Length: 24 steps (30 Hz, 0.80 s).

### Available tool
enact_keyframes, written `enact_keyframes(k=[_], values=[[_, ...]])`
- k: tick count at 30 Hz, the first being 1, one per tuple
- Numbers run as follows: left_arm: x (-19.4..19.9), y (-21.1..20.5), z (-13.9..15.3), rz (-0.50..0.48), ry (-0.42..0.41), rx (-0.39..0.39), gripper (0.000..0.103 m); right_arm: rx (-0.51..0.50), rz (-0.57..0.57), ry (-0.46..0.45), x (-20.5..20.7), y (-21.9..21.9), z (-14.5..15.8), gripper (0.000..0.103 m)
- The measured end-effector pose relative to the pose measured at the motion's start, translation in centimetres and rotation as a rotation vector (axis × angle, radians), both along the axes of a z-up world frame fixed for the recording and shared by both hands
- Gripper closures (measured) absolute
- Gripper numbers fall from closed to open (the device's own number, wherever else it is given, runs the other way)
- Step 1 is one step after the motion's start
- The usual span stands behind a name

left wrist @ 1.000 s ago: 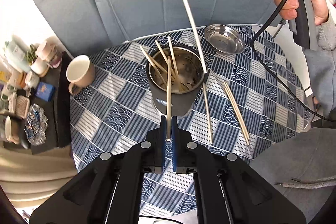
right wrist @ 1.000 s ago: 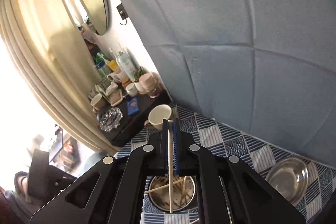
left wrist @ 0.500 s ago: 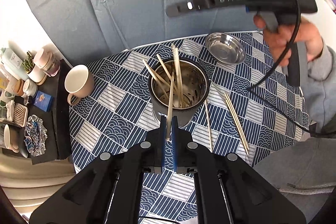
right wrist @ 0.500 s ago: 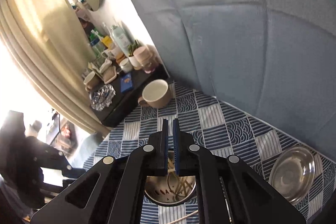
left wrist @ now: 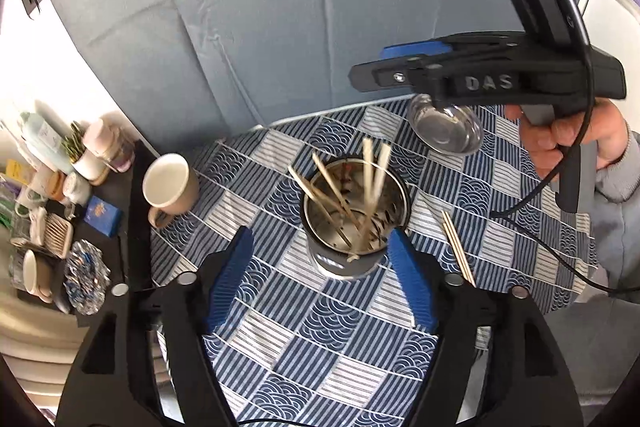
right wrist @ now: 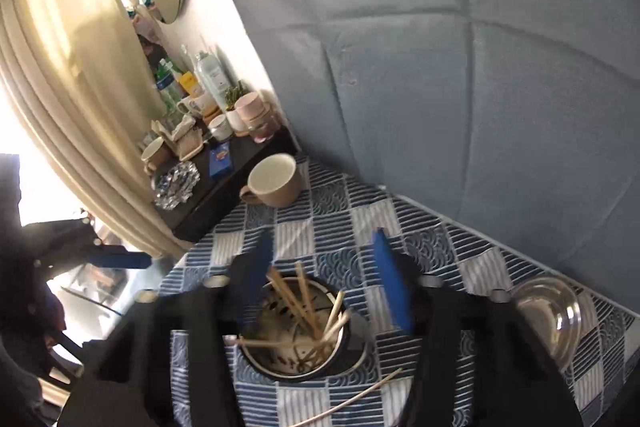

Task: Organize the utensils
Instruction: 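Move both open tools away from the holder toward the loose sticks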

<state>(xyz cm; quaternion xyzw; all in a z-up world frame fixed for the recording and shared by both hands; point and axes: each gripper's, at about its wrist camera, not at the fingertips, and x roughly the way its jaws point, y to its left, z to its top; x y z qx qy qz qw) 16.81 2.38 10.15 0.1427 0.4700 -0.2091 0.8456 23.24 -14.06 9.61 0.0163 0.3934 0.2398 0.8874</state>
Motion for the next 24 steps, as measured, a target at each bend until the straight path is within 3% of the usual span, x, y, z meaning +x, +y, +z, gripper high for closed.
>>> enact_keyframes(k=[3, 7, 24], values=[[-0.1, -0.1, 0.5, 0.008, -0.044, 0.005, 0.018, -0.017, -0.032, -0.01, -0.1, -0.6, 0.3, 0.027], [-0.2, -0.3, 0.7, 0.007, -0.063, 0.011, 0.014, -0.029, -0.056, -0.014, -0.1, -1.2, 0.4, 0.021], [-2.3, 0.1, 0.9, 0.034, -0.073, 0.004, 0.011, -0.082, -0.147, 0.034, -2.7, -3.7, -0.5, 0.018]])
